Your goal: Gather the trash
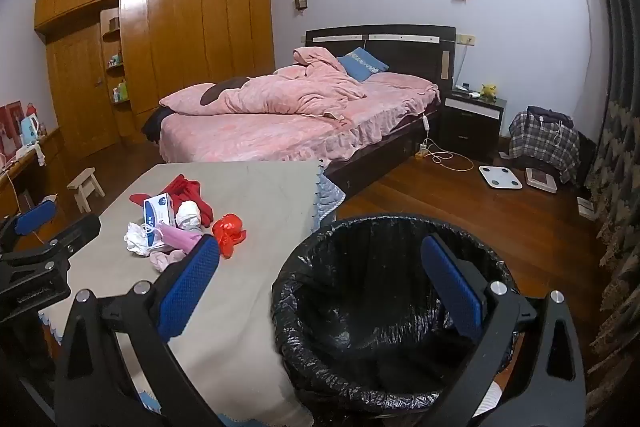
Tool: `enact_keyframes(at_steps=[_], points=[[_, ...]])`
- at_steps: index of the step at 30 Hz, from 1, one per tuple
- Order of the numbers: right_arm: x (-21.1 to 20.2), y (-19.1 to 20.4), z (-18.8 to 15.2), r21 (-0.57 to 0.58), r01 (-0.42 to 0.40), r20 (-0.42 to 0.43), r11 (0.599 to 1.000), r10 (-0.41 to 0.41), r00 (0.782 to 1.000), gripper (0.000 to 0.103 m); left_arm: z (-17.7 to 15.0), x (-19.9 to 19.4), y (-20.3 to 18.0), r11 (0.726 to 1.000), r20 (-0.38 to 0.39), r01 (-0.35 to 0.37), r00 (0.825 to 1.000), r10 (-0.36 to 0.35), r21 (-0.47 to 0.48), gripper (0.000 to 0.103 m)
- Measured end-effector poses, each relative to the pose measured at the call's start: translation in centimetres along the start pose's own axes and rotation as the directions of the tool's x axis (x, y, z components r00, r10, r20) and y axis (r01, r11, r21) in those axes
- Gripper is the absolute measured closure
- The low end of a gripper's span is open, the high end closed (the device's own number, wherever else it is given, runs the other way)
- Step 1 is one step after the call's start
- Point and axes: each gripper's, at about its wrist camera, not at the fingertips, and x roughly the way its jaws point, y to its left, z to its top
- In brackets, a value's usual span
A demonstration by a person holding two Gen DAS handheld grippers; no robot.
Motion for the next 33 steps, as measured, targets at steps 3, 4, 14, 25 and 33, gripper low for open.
enact_keyframes(at_steps=[3,4,14,25,33], points=[[0.00,0.02,0.03,-0.001,0.001,-0.004,1.000,-0.001,1.000,0.005,-0.03,-0.09,-0.08,1.000,0.002,-0.003,1.000,0.003,0.005,0.006],[-0.01,0.02,0.04,0.000,0.000,-0.003,1.000,0.000,1.000,0.005,-0.02,-0.02,-0.08,1.000,-0.004,-0.001,1.000,0.001,0.003,0.006],[-0.08,0.01,0.09,-0.002,0.002,-0.002,1.000,-0.002,1.000,0.005,-0.04,0.01,-0.15,1.000,-0.007,-0.005,1.000,0.005,0.001,0.006],[-0.10,-0.04,0.04,-0.002,0.002,-0.001,1.000,-0.002,1.000,0.005,0.03,-0.06,-0.22,1.000,-0.010,-0.003,1.000,0.003,-0.002,0.006],[-0.08,0.06,-0.01,-0.003,0.001,-0.002,1.000,-0.001,1.000,0.005,0.02,-0.13,0.01,1.000,-0.011,-0.003,1.000,0.002,-0.004,0.006]])
